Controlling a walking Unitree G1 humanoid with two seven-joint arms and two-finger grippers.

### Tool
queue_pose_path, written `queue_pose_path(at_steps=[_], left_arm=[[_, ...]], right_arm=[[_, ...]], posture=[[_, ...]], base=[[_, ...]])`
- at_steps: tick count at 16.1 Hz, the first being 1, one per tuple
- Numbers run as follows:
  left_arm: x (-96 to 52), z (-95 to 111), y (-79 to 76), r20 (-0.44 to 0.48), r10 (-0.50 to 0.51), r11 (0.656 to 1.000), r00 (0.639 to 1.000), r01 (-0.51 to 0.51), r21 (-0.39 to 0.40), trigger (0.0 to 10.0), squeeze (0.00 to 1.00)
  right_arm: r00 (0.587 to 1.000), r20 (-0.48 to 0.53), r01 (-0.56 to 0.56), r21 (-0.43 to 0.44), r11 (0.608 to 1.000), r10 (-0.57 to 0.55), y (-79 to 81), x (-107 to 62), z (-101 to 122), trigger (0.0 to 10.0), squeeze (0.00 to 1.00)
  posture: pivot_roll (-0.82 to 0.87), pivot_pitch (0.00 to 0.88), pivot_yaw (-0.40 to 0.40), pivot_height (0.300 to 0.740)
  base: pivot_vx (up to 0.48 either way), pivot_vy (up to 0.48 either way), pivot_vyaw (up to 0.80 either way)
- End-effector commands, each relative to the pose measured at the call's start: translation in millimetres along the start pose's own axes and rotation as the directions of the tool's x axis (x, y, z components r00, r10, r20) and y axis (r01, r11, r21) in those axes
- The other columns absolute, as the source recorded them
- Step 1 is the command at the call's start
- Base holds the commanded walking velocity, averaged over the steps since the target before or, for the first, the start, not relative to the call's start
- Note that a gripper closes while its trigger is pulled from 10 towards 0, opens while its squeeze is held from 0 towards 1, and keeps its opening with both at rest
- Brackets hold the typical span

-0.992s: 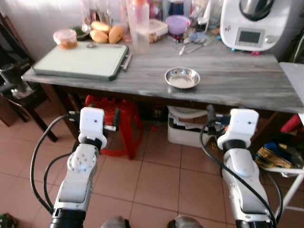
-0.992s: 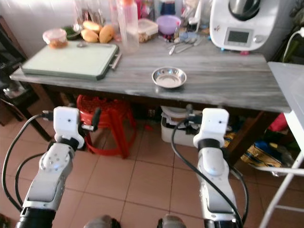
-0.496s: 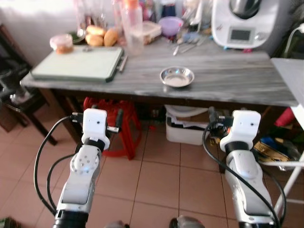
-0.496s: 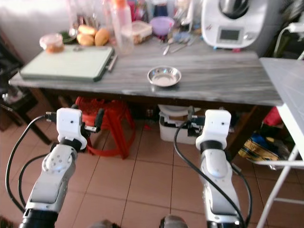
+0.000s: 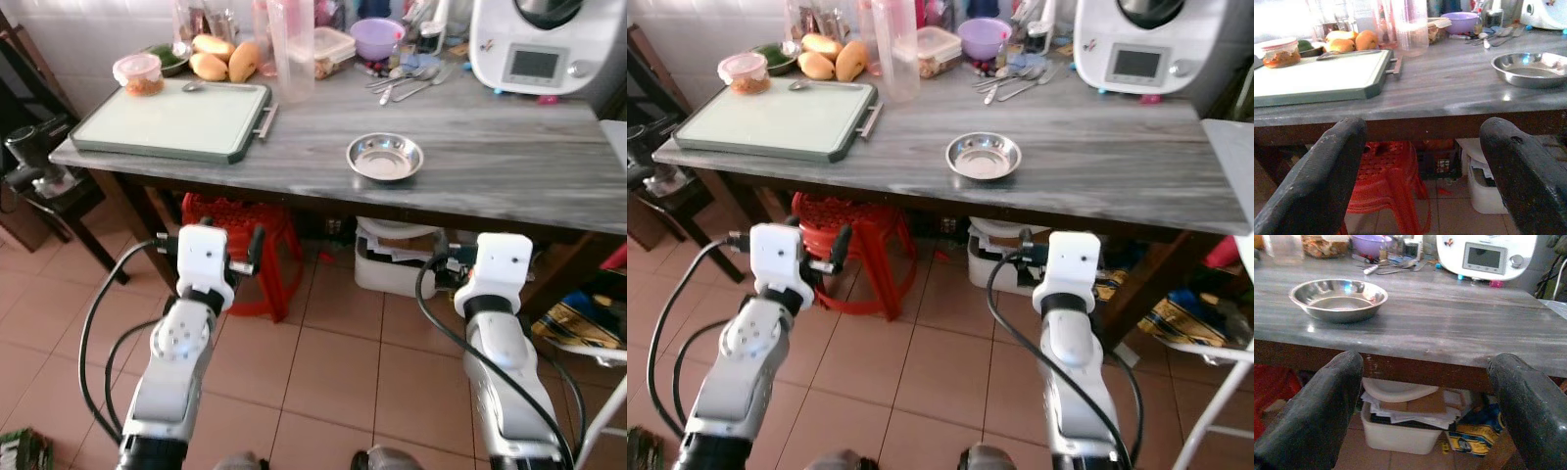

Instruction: Setting the table

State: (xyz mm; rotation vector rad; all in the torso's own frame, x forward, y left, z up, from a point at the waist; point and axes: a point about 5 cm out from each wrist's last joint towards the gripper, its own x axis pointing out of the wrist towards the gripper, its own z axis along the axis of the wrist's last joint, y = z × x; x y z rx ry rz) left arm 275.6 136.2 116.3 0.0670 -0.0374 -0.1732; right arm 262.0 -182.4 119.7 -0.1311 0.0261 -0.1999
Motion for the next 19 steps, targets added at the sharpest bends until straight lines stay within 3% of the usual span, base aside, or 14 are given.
queue_pose_path(at_steps=[1,5,12,13,19], left_arm=[[0.5,0,2.6,-0.013,0.018,1.0,1.0,-0.018,-0.003,10.0,0.0],[-0.5,-2,1.2,-0.018,0.029,1.0,0.999,-0.029,-0.005,10.0,0.0],[1.1,-1,1.2,-0.019,0.03,1.0,0.999,-0.03,0.002,10.0,0.0],[0.7,-1,1.4,-0.018,0.029,1.0,0.999,-0.029,0.003,10.0,0.0],[0.1,3,-4.3,0.016,-0.035,0.999,0.999,0.035,-0.005,10.0,0.0]], right_arm=[[1.0,0.001,0.001,0.016,1.0,-0.001,1.5,1.2,-1,10.0,0.0],[0.998,-0.002,-0.058,0.095,0.994,0.059,5.4,-3.6,0,10.0,0.0],[1.0,-0.007,0.007,0.023,1.0,-0.007,-0.3,0.0,-3,10.0,0.0],[1.0,-0.013,0.0,0.063,0.998,0.001,1.2,-0.6,-5,10.0,0.0],[0.998,-0.052,0.02,0.023,1.0,-0.018,3.5,0.1,-11,10.0,0.0]], posture=[[-0.04,0.0,0.047,0.74],[-0.05,0.0,0.039,0.74],[-0.05,0.0,0.041,0.74],[-0.05,0.0,0.042,0.74],[-0.04,0.0,0.043,0.74]], base=[[0.0,0.0,0.0],[-0.274,0.0,0.0],[-0.276,0.0,0.0],[-0.24,0.0,0.0],[0.0,0.0,0.0]])
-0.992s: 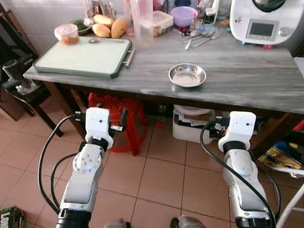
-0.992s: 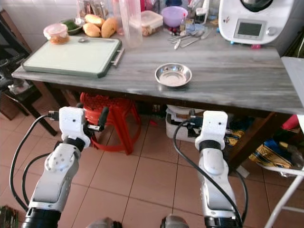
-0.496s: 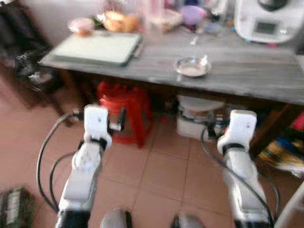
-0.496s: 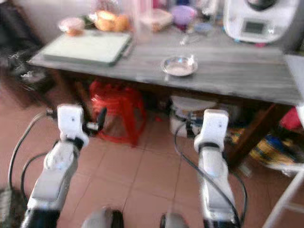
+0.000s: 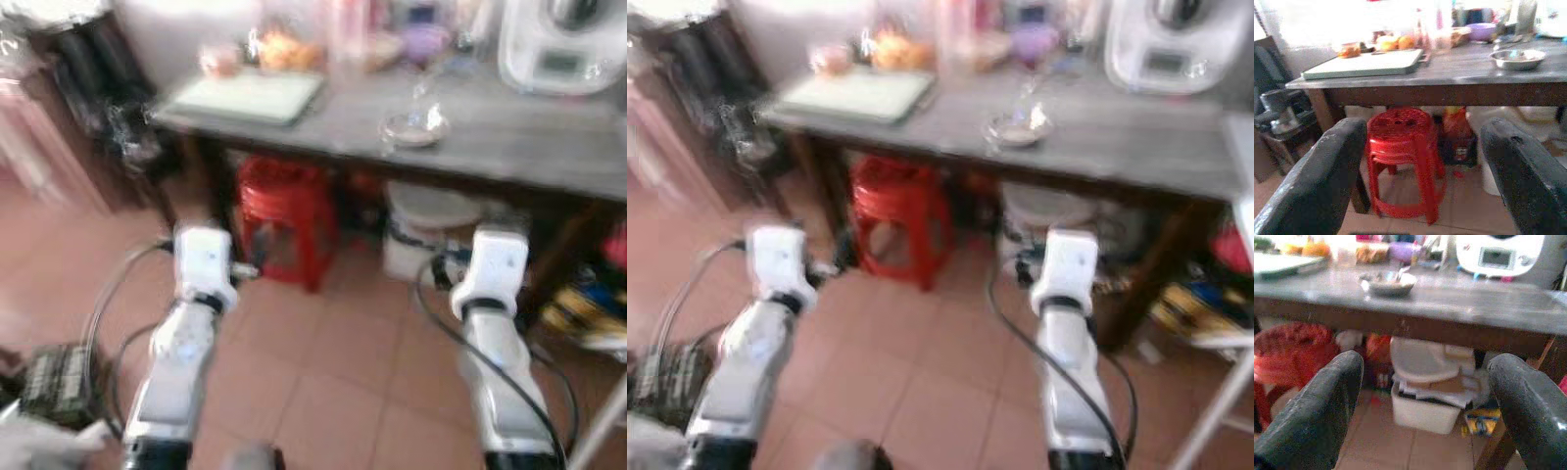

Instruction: Setting the table

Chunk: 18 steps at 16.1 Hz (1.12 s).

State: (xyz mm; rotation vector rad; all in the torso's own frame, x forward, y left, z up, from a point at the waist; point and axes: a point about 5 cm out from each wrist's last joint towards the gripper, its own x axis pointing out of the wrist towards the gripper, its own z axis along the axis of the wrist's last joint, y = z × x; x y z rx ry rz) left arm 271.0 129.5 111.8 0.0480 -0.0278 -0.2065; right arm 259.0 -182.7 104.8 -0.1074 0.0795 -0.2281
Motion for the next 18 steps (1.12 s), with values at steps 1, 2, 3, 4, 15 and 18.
queue_pose_path(at_steps=[1,2,3,4,15,18], left_arm=[[3.2,6.4,0.9,0.022,-0.022,1.0,1.0,0.022,0.011,10.0,0.0],[2.6,6.0,0.4,0.021,-0.022,1.0,1.0,0.022,0.007,10.0,0.0],[2.0,4.4,-0.3,0.013,-0.028,1.0,1.0,0.028,-0.004,10.0,0.0],[2.2,4.9,-1.2,0.016,-0.032,0.999,0.999,0.032,-0.006,10.0,0.0],[6.3,9.4,-1.3,0.033,-0.046,0.999,0.998,0.046,-0.012,10.0,0.0],[6.2,10.0,-2.3,0.036,-0.047,0.999,0.998,0.048,-0.011,10.0,0.0]], right_arm=[[1.0,0.013,-0.011,0.022,1.0,0.011,2.0,0.4,3.6,10.0,0.0],[1.0,0.013,-0.009,0.028,1.0,0.009,1.6,-0.4,2.9,10.0,0.0],[1.0,0.004,-0.01,0.053,0.999,0.01,2.3,-0.8,1.4,10.0,0.0],[1.0,-0.003,-0.007,0.065,0.998,0.008,2.9,-0.1,0.4,10.0,0.0],[1.0,0.011,-0.027,0.062,0.998,0.027,10.1,3.9,3.7,10.0,0.0],[0.999,0.028,-0.032,0.061,0.998,0.031,9.8,6.8,7.8,10.0,0.0]], posture=[[-0.04,0.0,0.04,0.74],[-0.04,0.0,0.04,0.74],[-0.04,0.0,0.039,0.74],[-0.04,0.0,0.039,0.74],[-0.04,0.0,0.045,0.74],[-0.04,0.0,0.045,0.74]], base=[[0.0,0.0,0.0],[0.0,0.0,0.0],[0.0,0.0,0.0],[0.0,-0.285,0.0],[0.0,-0.349,-0.29],[0.0,-0.391,0.0]])
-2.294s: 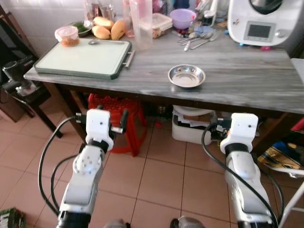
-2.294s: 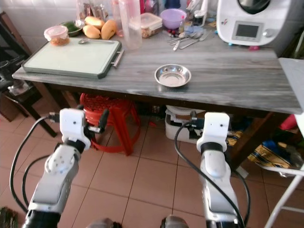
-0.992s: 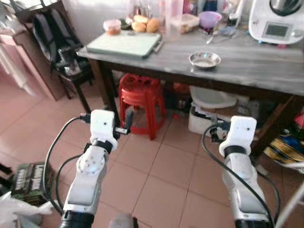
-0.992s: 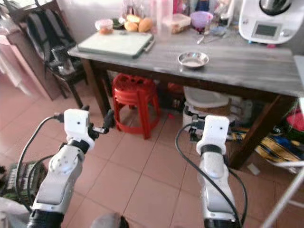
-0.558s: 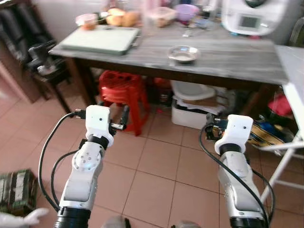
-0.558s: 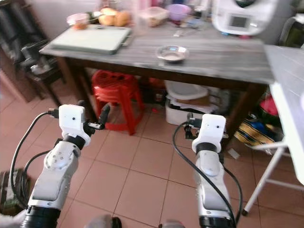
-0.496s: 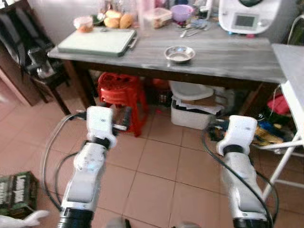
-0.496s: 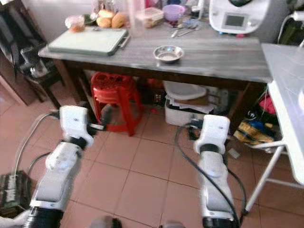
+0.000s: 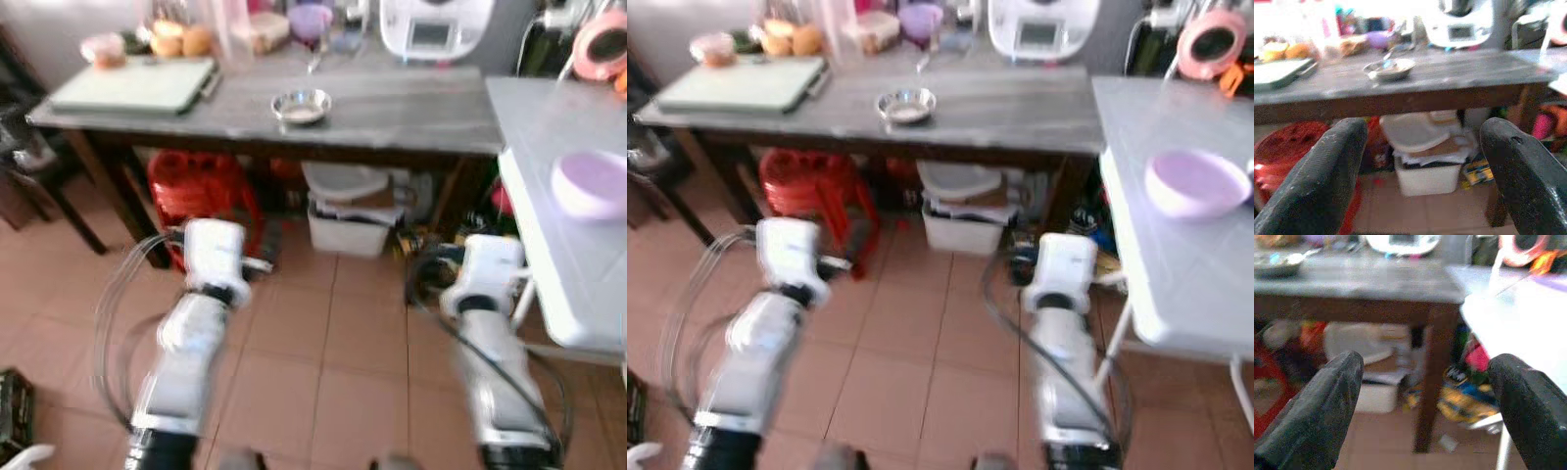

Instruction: Setting the table

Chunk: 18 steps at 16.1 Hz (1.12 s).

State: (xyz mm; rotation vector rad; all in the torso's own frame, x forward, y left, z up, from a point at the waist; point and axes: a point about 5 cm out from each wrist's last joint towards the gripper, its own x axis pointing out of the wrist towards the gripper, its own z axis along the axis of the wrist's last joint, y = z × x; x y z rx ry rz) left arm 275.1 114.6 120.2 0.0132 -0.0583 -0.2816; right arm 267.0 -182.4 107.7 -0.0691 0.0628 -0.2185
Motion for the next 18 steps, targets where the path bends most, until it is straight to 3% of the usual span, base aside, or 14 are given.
queue_pose_path(at_steps=[1,13,16,18], left_arm=[[-2.1,1.8,12.5,0.0,0.032,0.999,0.999,-0.032,0.024,10.0,0.0],[-3.8,-0.8,14.7,-0.018,0.036,0.999,0.999,-0.036,0.031,10.0,0.0],[-4.3,-0.9,16.7,-0.006,0.074,0.995,0.997,-0.074,0.074,10.0,0.0],[-3.5,0.3,18.1,0.005,0.087,0.994,0.996,-0.088,0.059,10.0,0.0]], right_arm=[[1.0,0.017,-0.023,0.021,1.0,0.022,7.3,-0.5,4.1,10.0,0.0],[0.998,0.044,-0.047,-0.018,0.999,0.048,9.8,-1.9,6.5,10.0,0.0],[0.998,0.043,-0.044,-0.02,0.999,0.045,8.7,-2.7,6.0,10.0,0.0],[0.998,0.039,-0.04,-0.015,0.999,0.041,8.0,-2.9,5.3,10.0,0.0]], posture=[[-0.04,0.0,0.044,0.74],[-0.04,0.002,0.045,0.74],[-0.04,0.004,0.046,0.74],[-0.04,0.005,0.045,0.74]], base=[[0.0,-0.439,0.0],[0.0,-0.442,0.0],[0.0,-0.201,0.0],[0.0,0.0,0.0]])
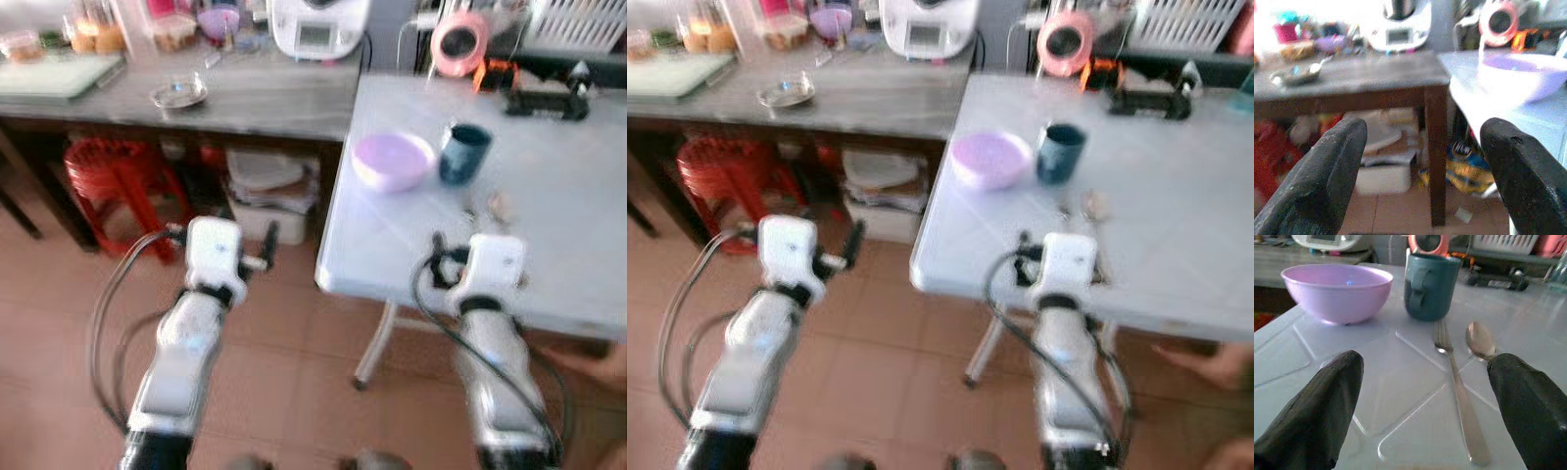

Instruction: Setting the table

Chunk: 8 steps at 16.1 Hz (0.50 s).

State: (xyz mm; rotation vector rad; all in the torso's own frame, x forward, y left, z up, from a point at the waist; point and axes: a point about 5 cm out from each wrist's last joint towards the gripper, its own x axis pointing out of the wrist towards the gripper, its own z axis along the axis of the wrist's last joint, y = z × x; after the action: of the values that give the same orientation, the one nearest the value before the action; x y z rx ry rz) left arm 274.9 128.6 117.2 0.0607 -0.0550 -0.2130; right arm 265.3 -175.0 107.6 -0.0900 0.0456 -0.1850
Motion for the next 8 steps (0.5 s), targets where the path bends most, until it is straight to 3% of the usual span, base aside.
queue_pose_path(at_steps=[1,3,8], left_arm=[[1.9,5,6.3,0.031,0.029,1.0,0.999,-0.029,0.009,10.0,0.0],[1.7,7,5.0,0.045,-0.011,0.999,0.999,0.012,-0.035,10.0,0.0],[1.2,8,0.1,0.063,-0.034,0.997,0.997,0.038,-0.062,10.0,0.0]], right_arm=[[1.0,0.019,-0.009,0.002,1.0,0.009,0.5,0.6,5,10.0,0.0],[1.0,0.025,-0.012,-0.006,1.0,0.012,0.0,1.2,5,10.0,0.0],[0.977,0.185,-0.076,-0.164,0.984,0.106,11.1,2.2,31,10.0,0.0]], posture=[[-0.04,0.003,0.045,0.74],[-0.04,0.001,0.045,0.74],[-0.04,0.0,0.045,0.74]], base=[[0.0,0.0,0.0],[0.0,0.0,0.0],[0.433,0.0,0.0]])
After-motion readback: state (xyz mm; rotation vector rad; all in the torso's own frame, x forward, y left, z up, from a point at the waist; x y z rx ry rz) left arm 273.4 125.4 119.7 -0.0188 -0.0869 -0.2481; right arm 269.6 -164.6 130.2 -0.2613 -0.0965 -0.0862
